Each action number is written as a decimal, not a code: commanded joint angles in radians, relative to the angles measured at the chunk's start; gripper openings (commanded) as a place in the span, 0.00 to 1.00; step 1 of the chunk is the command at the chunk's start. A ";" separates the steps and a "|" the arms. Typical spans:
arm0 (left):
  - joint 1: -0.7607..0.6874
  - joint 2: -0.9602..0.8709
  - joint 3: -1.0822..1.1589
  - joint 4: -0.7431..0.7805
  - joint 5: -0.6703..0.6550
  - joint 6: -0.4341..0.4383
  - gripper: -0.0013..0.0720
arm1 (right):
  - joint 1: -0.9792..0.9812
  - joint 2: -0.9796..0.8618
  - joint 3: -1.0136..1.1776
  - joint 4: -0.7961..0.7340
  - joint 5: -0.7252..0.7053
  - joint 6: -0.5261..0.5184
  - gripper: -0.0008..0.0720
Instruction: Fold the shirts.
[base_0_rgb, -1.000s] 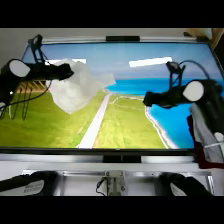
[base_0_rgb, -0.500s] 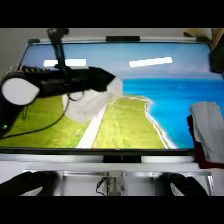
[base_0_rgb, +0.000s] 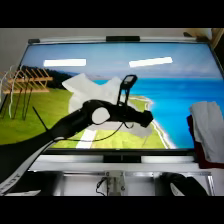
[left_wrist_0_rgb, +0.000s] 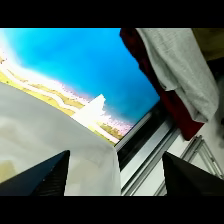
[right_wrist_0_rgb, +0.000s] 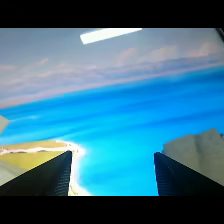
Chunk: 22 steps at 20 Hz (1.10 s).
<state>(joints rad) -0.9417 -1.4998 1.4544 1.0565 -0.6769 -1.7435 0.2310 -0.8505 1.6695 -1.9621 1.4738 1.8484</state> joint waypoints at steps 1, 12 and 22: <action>0.103 -0.013 0.027 0.114 -0.147 0.039 1.00 | 0.001 -0.062 -0.059 0.004 0.132 -0.036 0.87; 0.600 -0.224 0.155 0.042 -0.382 0.201 1.00 | 0.001 -0.393 -0.577 0.572 -0.151 -0.070 0.87; 0.472 -0.364 0.155 -0.179 -0.269 0.278 1.00 | 0.002 -0.507 -0.630 0.624 -0.135 -0.073 0.87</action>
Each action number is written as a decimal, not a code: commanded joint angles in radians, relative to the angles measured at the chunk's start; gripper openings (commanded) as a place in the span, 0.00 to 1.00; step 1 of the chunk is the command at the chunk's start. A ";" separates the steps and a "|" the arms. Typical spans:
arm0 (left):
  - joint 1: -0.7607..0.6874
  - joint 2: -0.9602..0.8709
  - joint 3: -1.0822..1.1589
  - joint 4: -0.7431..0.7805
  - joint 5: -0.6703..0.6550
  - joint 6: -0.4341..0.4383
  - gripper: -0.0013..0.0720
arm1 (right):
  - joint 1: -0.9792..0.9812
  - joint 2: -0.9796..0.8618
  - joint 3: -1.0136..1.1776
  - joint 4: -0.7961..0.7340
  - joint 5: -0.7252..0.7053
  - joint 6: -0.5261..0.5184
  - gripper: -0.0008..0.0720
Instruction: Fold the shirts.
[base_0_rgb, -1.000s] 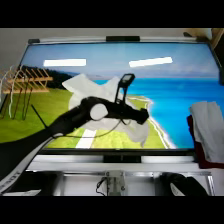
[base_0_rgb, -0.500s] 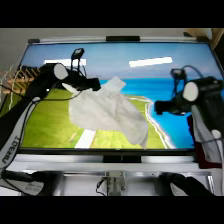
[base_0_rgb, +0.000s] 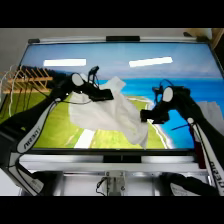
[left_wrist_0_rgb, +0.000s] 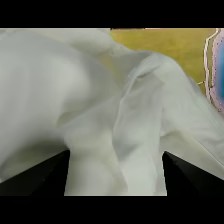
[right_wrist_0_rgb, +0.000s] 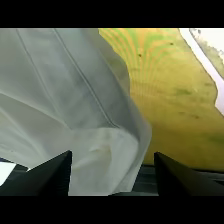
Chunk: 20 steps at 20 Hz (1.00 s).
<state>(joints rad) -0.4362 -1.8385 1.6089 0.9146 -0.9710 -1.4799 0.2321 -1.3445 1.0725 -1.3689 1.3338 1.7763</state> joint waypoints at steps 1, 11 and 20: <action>-0.043 -0.026 0.000 -0.036 0.029 0.014 1.00 | 0.000 -0.013 -0.057 0.042 0.003 -0.001 0.87; -0.060 -0.026 0.000 -0.063 0.160 -0.053 0.26 | 0.000 -0.014 -0.160 0.081 -0.119 0.014 0.58; -0.048 0.080 0.015 -0.063 0.216 0.036 0.08 | -0.001 0.016 -0.053 -0.089 -0.198 0.003 0.10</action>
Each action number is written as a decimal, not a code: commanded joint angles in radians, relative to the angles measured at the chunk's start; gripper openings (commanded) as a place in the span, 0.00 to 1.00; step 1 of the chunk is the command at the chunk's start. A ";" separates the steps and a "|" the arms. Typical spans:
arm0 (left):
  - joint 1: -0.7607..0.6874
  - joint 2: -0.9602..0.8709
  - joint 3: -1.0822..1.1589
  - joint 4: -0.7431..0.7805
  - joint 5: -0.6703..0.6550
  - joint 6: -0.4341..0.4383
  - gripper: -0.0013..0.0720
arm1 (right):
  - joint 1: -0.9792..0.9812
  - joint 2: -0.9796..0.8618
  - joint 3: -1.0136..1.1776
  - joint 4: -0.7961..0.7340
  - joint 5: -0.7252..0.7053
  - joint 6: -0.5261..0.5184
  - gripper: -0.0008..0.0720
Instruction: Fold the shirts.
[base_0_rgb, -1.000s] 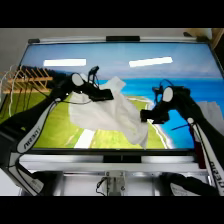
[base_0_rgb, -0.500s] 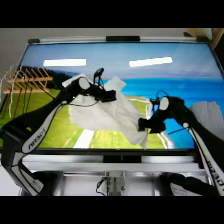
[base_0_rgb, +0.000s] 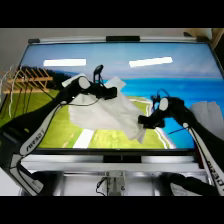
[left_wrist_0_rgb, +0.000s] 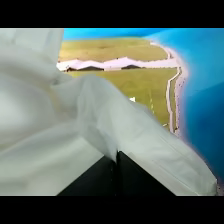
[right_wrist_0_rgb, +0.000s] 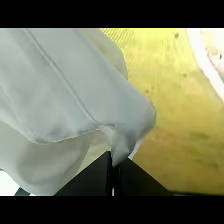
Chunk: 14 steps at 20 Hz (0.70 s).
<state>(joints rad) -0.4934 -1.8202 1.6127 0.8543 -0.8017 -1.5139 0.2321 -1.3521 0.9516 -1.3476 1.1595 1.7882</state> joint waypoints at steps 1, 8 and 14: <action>0.019 0.111 0.034 -0.002 0.070 0.123 0.08 | -0.001 0.043 0.139 -0.188 -0.018 -0.018 0.10; 0.081 0.469 0.406 -0.002 0.342 0.177 0.08 | 0.000 0.186 0.959 -0.375 -0.319 -0.177 0.10; 0.063 0.726 0.369 0.084 0.312 0.291 0.08 | 0.000 0.307 1.147 -0.018 -0.330 -0.326 0.10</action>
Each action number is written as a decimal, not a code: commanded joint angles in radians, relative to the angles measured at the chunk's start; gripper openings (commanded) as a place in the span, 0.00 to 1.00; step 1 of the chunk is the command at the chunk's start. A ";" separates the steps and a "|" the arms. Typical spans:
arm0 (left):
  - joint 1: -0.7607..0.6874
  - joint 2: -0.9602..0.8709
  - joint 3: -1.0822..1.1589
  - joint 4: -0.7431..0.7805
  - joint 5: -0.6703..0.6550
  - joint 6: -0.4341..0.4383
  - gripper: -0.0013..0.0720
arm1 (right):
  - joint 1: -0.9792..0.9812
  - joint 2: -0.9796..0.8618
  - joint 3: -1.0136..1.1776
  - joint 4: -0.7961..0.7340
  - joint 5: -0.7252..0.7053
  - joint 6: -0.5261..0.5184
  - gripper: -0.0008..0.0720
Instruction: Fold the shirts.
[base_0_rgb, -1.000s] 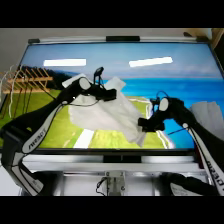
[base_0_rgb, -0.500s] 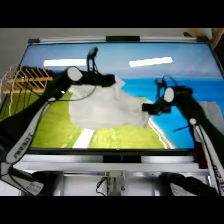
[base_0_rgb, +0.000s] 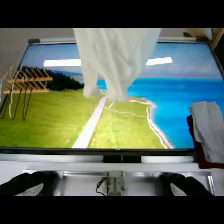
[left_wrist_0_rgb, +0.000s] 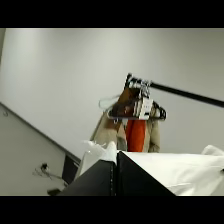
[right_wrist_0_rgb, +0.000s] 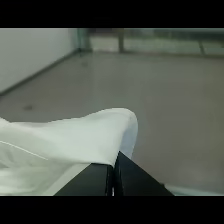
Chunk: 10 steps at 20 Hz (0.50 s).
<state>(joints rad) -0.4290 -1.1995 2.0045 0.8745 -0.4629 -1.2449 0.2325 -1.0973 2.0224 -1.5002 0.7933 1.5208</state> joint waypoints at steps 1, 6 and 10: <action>0.001 0.117 -0.058 0.112 -0.105 -0.029 0.08 | 0.000 0.054 0.070 0.144 0.154 -0.058 0.10; 0.002 0.098 -0.383 0.393 -0.477 -0.318 0.08 | 0.000 -0.018 -0.158 0.211 0.739 -0.015 0.10; -0.032 0.097 -0.876 0.318 -0.399 -0.387 0.08 | 0.032 -0.086 -0.500 0.290 0.815 -0.016 0.10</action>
<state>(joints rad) -0.4385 -1.1057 1.4254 1.1984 -0.8516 -1.5410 0.2424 -1.1454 1.7184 -1.2613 1.4734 1.5021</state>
